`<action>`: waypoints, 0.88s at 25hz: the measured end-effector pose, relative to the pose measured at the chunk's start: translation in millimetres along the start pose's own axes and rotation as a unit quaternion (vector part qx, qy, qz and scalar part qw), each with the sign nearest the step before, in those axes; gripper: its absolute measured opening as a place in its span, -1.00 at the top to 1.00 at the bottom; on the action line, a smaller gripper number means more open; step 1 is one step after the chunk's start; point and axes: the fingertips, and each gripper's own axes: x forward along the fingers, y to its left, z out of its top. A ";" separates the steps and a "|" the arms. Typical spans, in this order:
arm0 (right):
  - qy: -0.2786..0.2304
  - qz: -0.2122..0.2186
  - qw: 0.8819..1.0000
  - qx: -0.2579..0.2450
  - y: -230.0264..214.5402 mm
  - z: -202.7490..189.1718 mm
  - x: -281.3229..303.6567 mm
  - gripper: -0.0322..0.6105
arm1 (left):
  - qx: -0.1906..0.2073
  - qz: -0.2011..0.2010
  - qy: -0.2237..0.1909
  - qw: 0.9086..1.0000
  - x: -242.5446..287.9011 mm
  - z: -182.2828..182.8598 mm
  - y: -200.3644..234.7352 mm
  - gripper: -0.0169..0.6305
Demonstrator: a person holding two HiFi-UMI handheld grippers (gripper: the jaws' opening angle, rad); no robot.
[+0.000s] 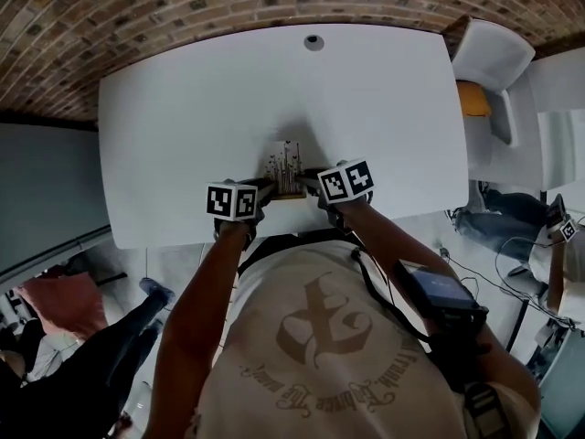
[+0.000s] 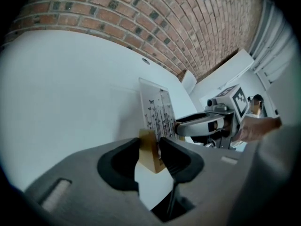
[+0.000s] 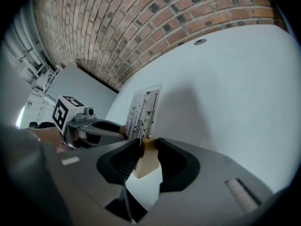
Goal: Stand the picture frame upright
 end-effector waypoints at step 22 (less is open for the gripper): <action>-0.032 -0.011 0.976 -0.215 24.9 80.1 26.2 0.52 | 0.049 0.054 -0.063 0.995 -25.7 47.6 48.0 0.57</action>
